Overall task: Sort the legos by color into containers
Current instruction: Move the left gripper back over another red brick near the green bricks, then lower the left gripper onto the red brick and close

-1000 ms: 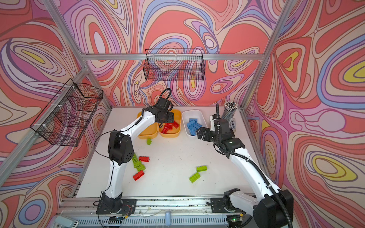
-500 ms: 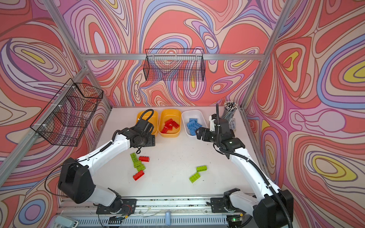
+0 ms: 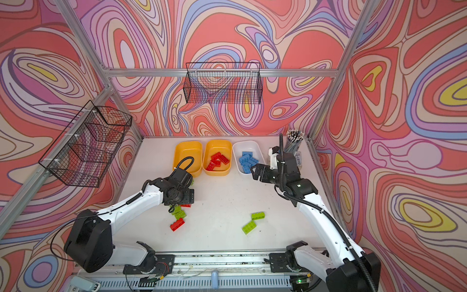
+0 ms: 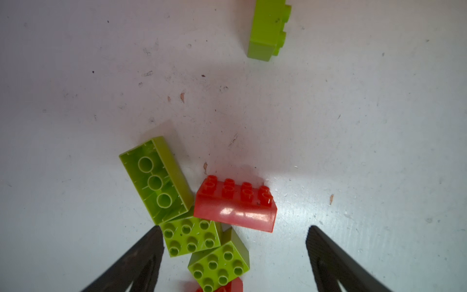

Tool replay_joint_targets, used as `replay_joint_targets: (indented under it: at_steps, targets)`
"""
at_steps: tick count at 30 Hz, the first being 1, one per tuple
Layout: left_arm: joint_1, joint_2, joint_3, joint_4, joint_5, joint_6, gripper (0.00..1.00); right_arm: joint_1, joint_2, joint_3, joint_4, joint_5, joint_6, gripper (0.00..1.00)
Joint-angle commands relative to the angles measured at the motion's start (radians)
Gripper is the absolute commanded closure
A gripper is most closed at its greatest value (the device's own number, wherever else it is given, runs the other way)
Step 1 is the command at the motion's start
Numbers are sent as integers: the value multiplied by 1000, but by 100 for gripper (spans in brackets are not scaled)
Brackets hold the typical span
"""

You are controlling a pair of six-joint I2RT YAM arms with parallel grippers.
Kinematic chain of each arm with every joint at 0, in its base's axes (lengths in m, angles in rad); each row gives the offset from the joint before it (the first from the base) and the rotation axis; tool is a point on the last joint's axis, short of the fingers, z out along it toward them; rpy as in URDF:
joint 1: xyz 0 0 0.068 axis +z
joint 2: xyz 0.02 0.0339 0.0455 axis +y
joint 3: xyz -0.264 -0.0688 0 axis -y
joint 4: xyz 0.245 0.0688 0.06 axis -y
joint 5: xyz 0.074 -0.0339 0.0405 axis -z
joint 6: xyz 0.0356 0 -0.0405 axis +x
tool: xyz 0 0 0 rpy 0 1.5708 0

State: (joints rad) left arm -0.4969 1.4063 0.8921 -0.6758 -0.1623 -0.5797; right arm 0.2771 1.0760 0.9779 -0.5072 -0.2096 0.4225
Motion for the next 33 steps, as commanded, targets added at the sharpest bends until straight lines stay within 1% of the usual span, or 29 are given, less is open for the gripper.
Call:
replay_joint_targets:
  at_steps: [1, 5, 9, 15, 22, 28, 33]
  targets:
    - [-3, 28, -25, 53, 13, 8, 11, 4, -26, 24, -43, 3, 11, 2]
    - [-3, 60, -33, 79, 27, 10, 14, 5, -35, 31, -60, 13, 15, 2]
    - [-3, 99, -31, 79, 5, 6, 18, 4, -34, 34, -64, 15, 18, 2]
    - [-3, 127, -42, 85, -15, 1, 20, 5, -19, 37, -62, 15, 20, 2]
    - [-3, 153, -56, 112, 10, -5, 23, 4, -4, 38, -57, 15, 21, 2]
    - [-3, 188, -40, 117, 9, -1, 27, 5, -3, 36, -58, 21, 21, 2]
    - [-2, 203, -23, 109, 30, -6, 37, 5, -9, 32, -63, 36, 24, 2]
